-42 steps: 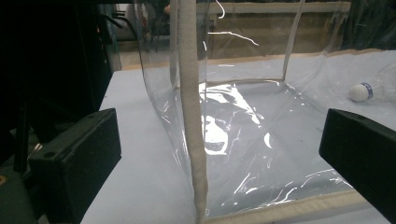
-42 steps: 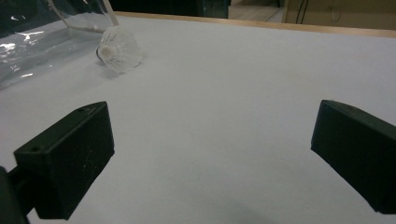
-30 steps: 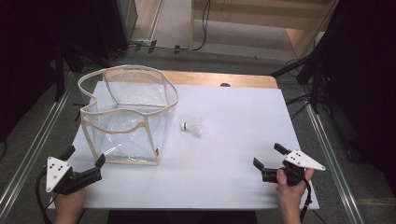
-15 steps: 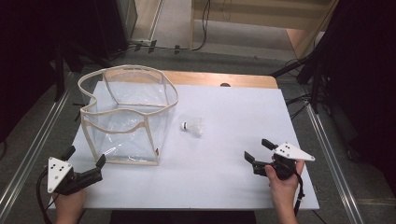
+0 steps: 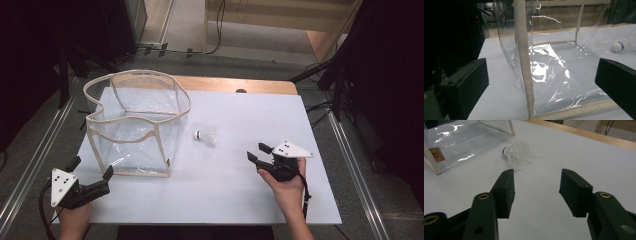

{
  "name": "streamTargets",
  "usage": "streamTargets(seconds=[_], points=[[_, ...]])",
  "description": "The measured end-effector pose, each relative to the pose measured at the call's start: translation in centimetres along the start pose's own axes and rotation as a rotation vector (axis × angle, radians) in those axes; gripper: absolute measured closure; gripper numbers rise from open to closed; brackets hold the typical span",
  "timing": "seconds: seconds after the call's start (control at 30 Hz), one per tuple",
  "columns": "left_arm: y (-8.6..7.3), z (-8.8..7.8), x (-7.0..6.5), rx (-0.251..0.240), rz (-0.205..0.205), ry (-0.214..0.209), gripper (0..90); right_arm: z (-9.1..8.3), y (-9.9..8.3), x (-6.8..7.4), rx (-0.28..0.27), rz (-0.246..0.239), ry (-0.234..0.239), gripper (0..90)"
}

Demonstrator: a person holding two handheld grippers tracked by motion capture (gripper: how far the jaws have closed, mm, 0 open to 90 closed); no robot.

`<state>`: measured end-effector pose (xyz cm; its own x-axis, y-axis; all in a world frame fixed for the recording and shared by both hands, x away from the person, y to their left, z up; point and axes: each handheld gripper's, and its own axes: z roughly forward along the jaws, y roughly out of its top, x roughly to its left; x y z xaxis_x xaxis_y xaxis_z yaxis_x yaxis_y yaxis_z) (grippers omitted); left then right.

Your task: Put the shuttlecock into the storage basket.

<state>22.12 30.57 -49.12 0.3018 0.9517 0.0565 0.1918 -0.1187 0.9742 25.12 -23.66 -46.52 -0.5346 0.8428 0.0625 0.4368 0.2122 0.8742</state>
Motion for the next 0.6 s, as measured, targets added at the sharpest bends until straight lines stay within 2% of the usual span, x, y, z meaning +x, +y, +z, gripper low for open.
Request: streamTargets(seconds=[0.03, 0.2, 0.37, 0.5, 0.53, 0.6], points=[[0.0, 0.0, 0.0, 0.001, 0.000, 0.000, 0.0, 0.7, 0.3, 0.5, 0.015, -0.007, 0.004, 51.0], [0.0, 0.0, 0.0, -0.001, -0.004, -0.002, 0.0, 2.7, 1.3, 2.1, 0.054, -0.061, 0.028, 58.4], [0.0, 0.0, 0.0, 0.004, 0.012, -0.002, 0.0, 5.0, 2.1, 3.4, 0.060, -0.086, 0.067, 66.0], [0.0, 0.0, 0.0, 0.006, 0.007, -0.004, 0.0, 7.0, 2.5, 4.3, 0.082, -0.098, 0.101, 68.8], [0.1, 0.0, 0.1, 0.004, 0.002, -0.007, 0.0, 7.0, 2.5, 4.3, 0.082, -0.098, 0.101, 68.8], [0.1, 0.0, 0.1, 0.002, -0.008, -0.006, 0.0, 8.5, 2.7, 4.9, 0.100, -0.111, 0.115, 72.6]])
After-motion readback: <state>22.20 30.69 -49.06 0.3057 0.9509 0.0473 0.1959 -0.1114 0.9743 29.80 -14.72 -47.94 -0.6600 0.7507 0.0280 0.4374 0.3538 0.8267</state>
